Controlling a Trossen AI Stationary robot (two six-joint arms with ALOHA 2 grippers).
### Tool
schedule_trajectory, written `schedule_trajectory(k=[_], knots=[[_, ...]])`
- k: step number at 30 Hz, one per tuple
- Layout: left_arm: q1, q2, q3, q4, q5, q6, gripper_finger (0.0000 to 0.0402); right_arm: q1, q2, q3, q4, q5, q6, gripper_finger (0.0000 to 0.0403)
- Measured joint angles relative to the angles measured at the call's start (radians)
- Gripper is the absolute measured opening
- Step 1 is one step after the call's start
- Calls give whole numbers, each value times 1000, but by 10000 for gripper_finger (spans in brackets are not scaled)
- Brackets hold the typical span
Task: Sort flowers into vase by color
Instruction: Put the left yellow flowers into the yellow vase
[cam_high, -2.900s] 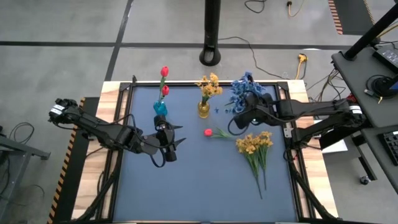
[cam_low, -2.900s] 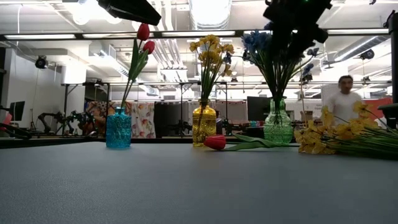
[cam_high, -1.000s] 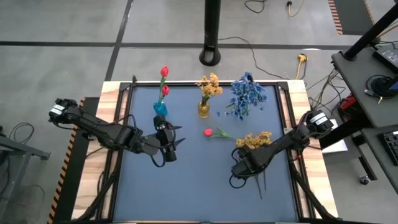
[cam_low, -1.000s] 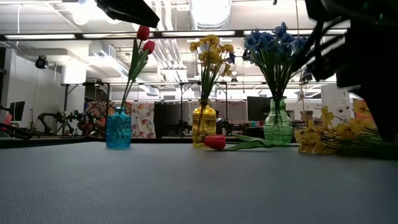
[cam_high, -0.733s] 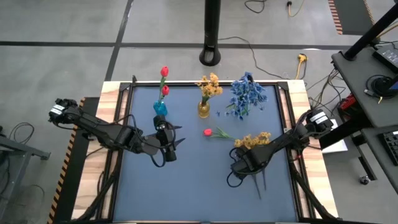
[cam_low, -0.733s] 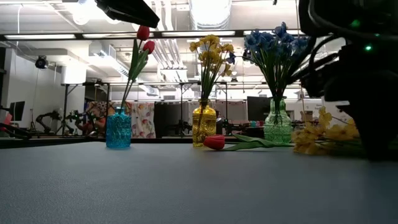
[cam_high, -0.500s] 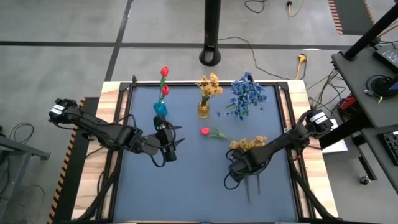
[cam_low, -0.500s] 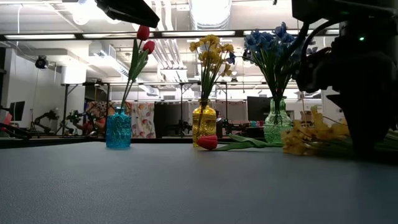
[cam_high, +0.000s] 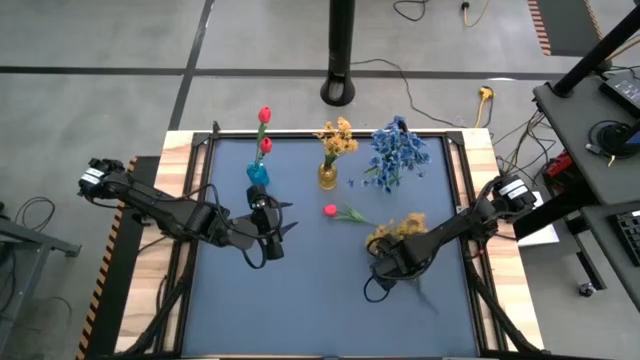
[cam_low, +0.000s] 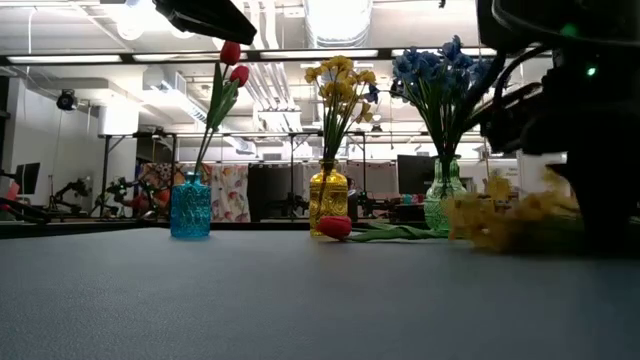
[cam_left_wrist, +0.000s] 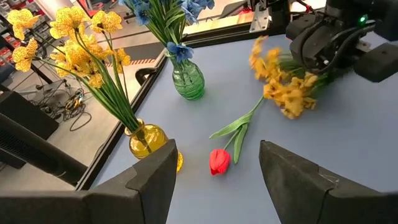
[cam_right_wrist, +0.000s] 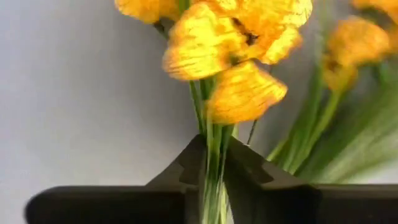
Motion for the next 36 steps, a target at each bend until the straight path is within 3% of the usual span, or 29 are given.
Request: schedule_trajectory(k=[4, 10, 16, 24, 29, 33, 36], knots=[[0, 0, 0, -4, 0, 0, 210, 5, -65, 22, -95, 1, -10, 17], [0, 0, 0, -6, 0, 0, 210, 26, -207, 24, -185, 58, 42, 25], [0, 0, 0, -6, 0, 0, 210, 73, -354, 22, -178, 106, 75, 27], [0, 0, 0, -6, 0, 0, 210, 180, -528, 21, -156, 280, 122, 28], [0, 0, 0, -7, 0, 0, 210, 226, -613, 35, -150, 298, 135, 28], [0, 0, 0, -7, 0, 0, 210, 253, -659, 64, -140, 330, 119, 28], [0, 0, 0, -6, 0, 0, 210, 268, -670, 66, -62, 409, 6, 28]])
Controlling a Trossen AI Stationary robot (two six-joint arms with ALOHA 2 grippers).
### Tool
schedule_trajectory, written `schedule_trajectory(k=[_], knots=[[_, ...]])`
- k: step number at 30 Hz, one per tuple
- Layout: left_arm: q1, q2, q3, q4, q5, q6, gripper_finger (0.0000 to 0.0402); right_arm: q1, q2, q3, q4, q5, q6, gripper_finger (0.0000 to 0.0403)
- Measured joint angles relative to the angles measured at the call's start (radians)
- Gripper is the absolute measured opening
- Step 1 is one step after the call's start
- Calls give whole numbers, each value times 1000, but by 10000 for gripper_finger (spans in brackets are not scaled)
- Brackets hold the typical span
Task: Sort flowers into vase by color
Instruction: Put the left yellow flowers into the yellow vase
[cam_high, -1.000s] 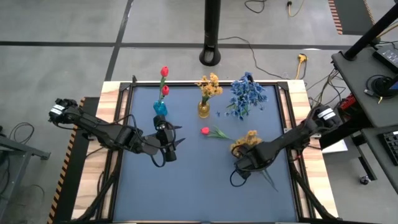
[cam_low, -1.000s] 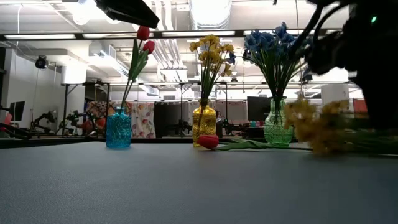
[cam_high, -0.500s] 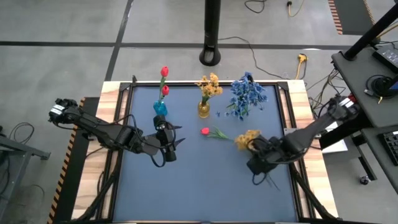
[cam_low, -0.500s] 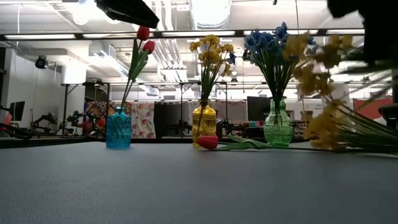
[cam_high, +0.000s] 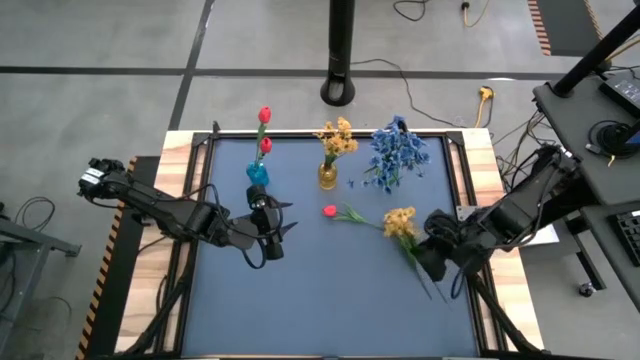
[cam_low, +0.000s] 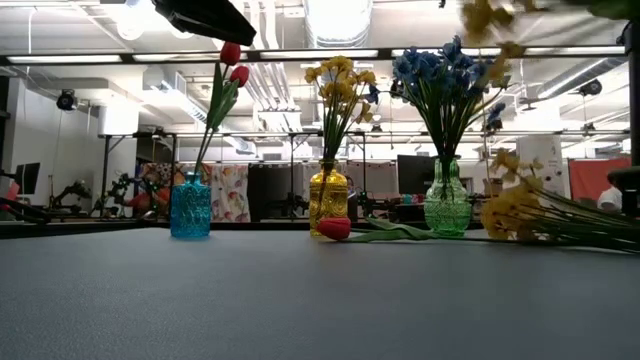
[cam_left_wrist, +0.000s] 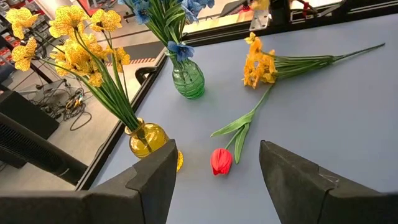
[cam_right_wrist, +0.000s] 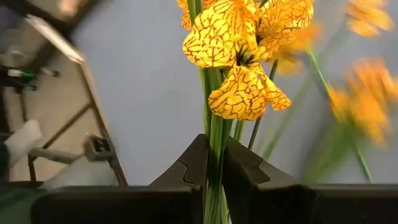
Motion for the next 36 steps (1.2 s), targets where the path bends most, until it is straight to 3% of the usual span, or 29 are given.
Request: schedule_trajectory(k=[5, 15, 21, 26, 30, 36], knots=[[0, 0, 0, 7, 21, -2, 210, 15, 35, -55, 321, 123, -319, 28], [-2, 0, 0, 89, 249, 55, 210, -25, 242, -139, 965, 433, -952, 28], [-3, 0, 0, 75, 215, 61, 210, -123, 410, -139, 1465, 430, -1366, 28], [-3, 0, 0, -7, 208, 42, 210, -212, 514, -133, 1752, 431, -1549, 28], [-3, 0, 0, -93, 209, 7, 210, -287, 567, -111, 1869, 384, -1607, 28], [-4, 0, 0, -232, 208, -71, 210, -388, 625, -26, 1882, 351, -1687, 28]])
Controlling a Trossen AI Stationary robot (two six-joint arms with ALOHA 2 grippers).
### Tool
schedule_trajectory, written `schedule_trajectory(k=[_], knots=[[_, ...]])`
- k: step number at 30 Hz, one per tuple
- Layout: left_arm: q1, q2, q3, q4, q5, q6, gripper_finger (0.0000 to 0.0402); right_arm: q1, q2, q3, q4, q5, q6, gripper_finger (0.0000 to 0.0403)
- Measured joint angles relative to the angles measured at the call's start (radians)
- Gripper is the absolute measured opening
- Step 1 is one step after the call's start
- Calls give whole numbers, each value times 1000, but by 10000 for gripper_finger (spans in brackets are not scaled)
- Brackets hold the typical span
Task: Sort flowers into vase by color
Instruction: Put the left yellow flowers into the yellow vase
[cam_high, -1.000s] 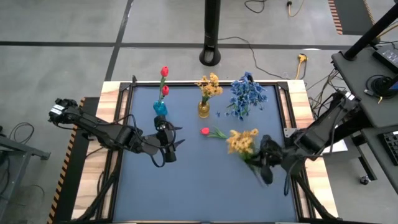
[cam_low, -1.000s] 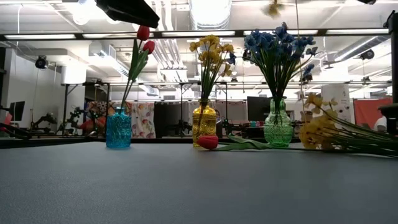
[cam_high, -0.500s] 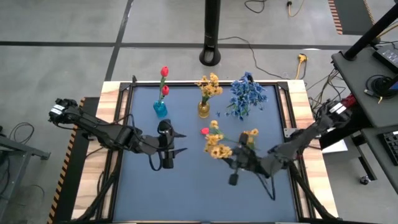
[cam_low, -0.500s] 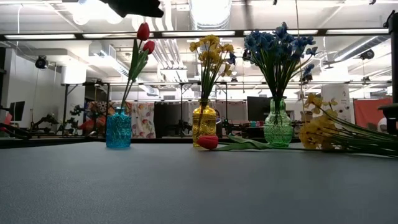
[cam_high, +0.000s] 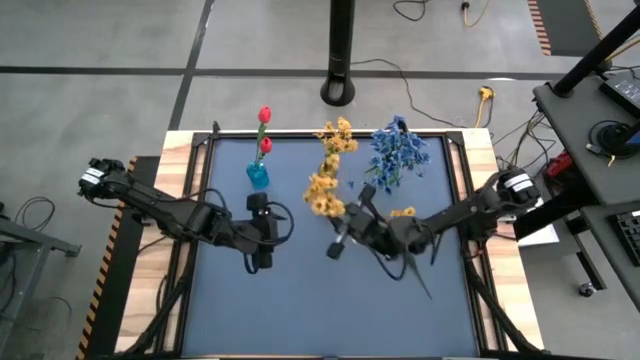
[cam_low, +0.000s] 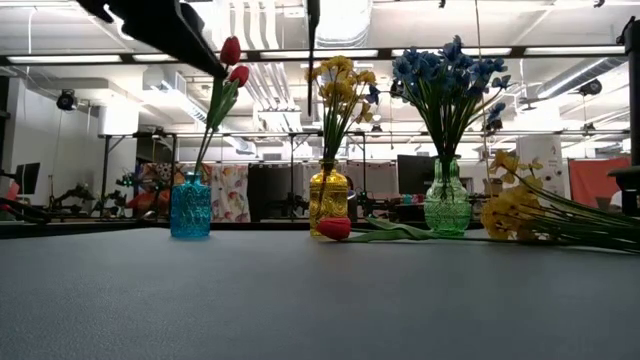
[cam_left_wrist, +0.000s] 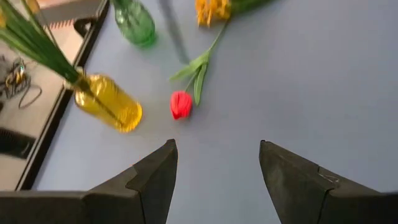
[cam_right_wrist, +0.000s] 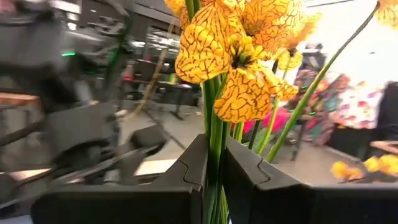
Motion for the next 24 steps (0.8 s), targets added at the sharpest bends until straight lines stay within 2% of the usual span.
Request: schedule_trajectory(k=[6, 14, 24], knots=[[0, 0, 0, -33, -1, -23, 210, -99, 40, 63, -4, 4, -62, 28], [0, 0, 0, -56, -1, -24, 210, -237, 32, 47, -16, 6, 18, 28], [1, -1, 0, -72, -79, -23, 210, -295, 44, 46, -23, 0, -17, 28]])
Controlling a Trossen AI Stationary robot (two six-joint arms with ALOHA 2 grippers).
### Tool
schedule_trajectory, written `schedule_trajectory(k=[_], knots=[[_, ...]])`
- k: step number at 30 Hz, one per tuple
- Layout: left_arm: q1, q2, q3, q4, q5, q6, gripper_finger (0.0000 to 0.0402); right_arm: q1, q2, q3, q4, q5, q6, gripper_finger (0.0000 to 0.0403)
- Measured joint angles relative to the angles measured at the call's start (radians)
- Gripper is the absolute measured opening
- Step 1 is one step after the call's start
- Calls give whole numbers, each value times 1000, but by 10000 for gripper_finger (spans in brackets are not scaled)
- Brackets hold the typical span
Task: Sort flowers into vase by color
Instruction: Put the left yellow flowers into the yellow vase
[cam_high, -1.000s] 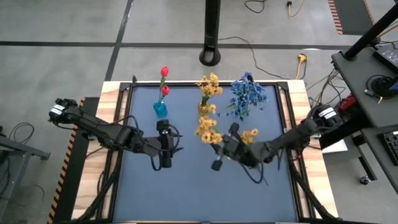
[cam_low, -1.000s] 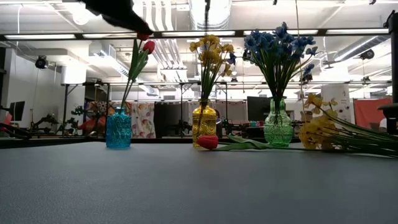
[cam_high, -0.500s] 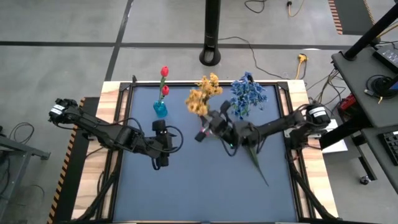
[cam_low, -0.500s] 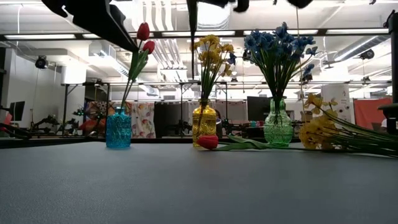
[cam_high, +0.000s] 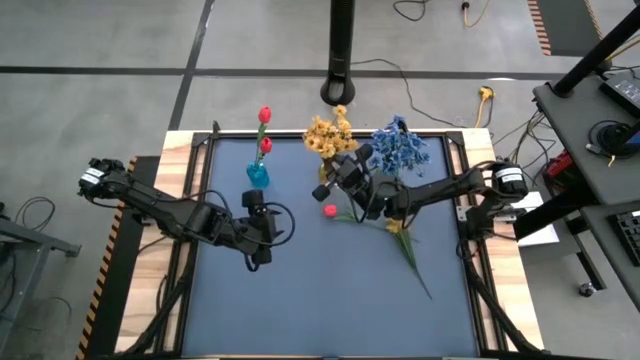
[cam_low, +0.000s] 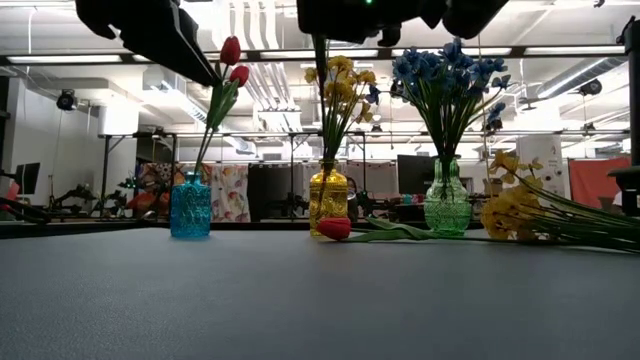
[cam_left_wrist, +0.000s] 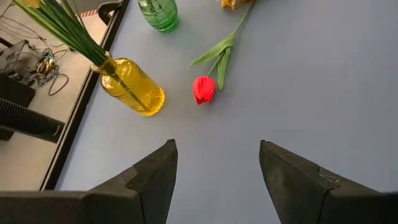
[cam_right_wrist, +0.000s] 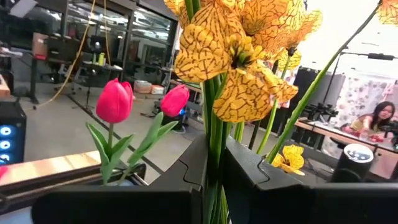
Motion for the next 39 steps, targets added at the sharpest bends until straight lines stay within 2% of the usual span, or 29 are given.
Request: schedule_trajectory(k=[10, 24, 39], knots=[[0, 0, 0, 0, 0, 0, 210, -17, 0, -5, -2, 0, -51, 28], [0, 0, 0, 1, -1, 0, 210, -71, 0, -48, -1, -36, 94, 28], [0, 0, 0, 1, -1, 0, 210, -74, 0, -77, -9, -38, 126, 28]])
